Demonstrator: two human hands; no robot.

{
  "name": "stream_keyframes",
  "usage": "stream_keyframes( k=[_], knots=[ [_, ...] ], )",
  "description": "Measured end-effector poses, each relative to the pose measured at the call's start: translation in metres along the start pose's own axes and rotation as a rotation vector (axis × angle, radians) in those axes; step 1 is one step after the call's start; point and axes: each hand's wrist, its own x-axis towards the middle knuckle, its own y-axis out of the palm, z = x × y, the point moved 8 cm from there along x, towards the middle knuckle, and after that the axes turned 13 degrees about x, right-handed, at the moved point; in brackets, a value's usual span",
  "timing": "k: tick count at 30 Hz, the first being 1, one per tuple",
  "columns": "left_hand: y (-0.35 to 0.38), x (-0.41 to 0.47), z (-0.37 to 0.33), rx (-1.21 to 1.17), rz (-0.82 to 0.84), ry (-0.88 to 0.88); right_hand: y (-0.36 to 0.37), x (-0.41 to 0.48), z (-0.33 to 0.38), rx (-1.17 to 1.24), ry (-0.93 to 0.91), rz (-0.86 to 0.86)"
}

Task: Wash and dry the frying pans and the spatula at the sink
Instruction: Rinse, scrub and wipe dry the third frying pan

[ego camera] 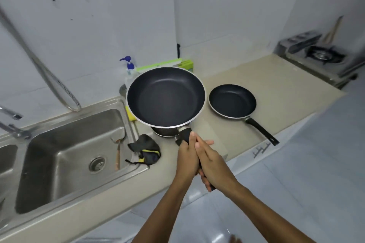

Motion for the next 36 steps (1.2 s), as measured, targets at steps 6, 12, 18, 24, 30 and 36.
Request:
stream_keyframes(
  k=[6,12,18,24,30,36],
  knots=[
    [0.146,0.047,-0.061,-0.04,0.13,0.061,-0.162,0.028,-0.013,-0.03,-0.08,-0.094],
    [0.278,0.081,-0.088,-0.172,0.205,-0.029,-0.294,0.047,-0.053,-0.064,-0.034,-0.206],
    [0.382,0.137,-0.1,-0.125,0.292,-0.1,-0.389,0.085,-0.085,-0.065,0.025,-0.307],
    [0.472,0.235,-0.101,-0.179,0.355,-0.19,-0.479,0.166,-0.101,-0.077,0.035,-0.298],
    [0.552,0.319,-0.106,-0.212,0.444,-0.33,-0.565,0.247,-0.135,-0.066,0.125,-0.227],
    [0.61,0.374,-0.101,-0.167,0.481,-0.479,-0.618,0.302,-0.171,-0.086,0.135,-0.183]
  ],
)
